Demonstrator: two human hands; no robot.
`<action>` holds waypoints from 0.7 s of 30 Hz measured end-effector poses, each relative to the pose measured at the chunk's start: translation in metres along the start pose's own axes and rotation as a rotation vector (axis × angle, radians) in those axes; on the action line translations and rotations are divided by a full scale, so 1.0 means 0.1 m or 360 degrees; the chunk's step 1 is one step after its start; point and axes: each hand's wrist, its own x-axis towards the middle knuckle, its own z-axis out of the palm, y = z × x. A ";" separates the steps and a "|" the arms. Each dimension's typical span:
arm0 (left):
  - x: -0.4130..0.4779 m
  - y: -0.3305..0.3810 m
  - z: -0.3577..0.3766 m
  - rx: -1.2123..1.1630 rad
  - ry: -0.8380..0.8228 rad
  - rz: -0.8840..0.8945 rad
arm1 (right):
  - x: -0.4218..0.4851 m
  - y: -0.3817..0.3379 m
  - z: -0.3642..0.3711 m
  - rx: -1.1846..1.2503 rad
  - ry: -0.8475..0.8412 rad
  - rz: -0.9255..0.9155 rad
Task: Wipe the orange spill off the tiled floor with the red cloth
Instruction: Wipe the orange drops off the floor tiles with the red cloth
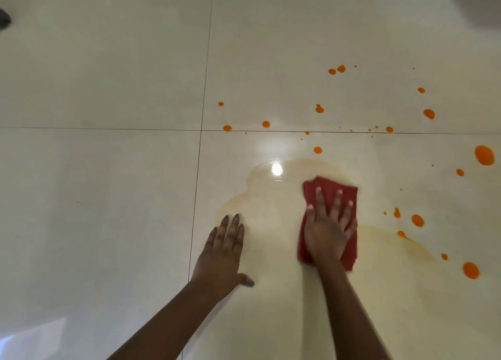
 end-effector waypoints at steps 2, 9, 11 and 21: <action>0.03 0.01 -0.06 -0.0057 0.0026 -0.0037 | -0.49 -0.25 0.13 0.0035 -0.0058 -0.0194; 0.28 -0.21 -0.22 -0.0027 0.0010 -0.0116 | 0.45 -0.56 0.08 -0.0149 -0.0207 -0.0430; 0.29 -0.22 -0.19 -0.0069 -0.0010 -0.0109 | 0.39 -0.27 0.05 0.0016 -0.0114 -0.0087; 0.33 -0.21 -0.19 -0.0103 -0.0038 -0.0106 | 0.51 -0.97 0.15 -0.0171 -0.0266 -0.0574</action>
